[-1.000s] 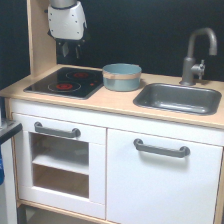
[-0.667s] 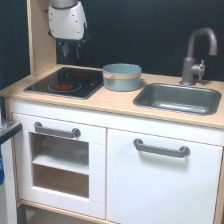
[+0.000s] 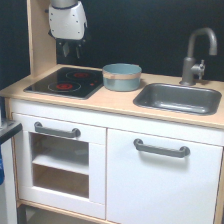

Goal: Place the pot in the sink

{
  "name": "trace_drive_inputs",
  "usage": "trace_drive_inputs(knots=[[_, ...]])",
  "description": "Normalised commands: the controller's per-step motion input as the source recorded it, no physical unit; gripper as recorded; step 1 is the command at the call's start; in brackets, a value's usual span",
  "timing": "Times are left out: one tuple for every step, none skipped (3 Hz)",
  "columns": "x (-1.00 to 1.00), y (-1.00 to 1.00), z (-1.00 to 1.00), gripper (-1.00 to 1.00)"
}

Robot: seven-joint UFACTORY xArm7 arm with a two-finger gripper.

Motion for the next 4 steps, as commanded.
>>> trace_drive_inputs(knots=[[0.02,-0.04,0.0,1.0],[0.01,-0.03,0.01,1.0],[0.01,-0.04,0.01,1.0],[0.01,-0.05,0.01,1.0]])
